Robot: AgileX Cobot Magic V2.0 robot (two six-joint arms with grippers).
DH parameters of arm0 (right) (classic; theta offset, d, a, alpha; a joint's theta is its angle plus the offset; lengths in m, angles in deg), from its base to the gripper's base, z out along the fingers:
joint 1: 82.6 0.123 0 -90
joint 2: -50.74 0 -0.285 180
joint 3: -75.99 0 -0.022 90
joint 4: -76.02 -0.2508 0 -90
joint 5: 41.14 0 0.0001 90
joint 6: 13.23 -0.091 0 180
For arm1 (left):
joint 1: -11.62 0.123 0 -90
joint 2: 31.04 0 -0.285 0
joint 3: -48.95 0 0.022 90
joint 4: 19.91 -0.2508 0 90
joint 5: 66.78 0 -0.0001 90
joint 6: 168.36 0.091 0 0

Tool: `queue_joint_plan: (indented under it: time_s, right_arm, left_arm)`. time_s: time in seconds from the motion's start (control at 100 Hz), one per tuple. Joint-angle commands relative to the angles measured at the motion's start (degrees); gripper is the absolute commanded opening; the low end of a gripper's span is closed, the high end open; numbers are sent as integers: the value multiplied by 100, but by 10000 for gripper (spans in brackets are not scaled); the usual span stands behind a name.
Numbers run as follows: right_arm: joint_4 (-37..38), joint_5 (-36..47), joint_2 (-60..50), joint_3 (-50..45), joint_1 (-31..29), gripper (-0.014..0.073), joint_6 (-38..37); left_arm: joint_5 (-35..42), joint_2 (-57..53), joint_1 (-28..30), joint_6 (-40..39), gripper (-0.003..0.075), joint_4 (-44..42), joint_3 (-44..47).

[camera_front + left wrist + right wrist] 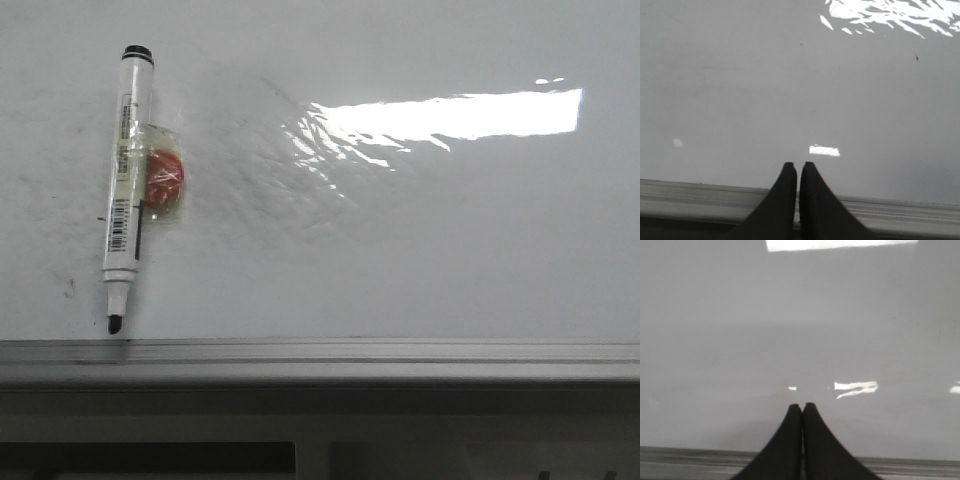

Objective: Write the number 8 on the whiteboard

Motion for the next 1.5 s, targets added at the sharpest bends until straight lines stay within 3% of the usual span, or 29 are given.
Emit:
queue_joint_plan:
  time_s: [0.0, 1.49]
  right_arm:
    - [93, 146, -126, -72, -33, -64, 45]
    - [106, 285, -126, -72, -33, -64, 45]
  left_arm:
    - [213, -158, 12, -69, -20, 26, 228]
    - [273, -158, 12, -69, -20, -281, 228]
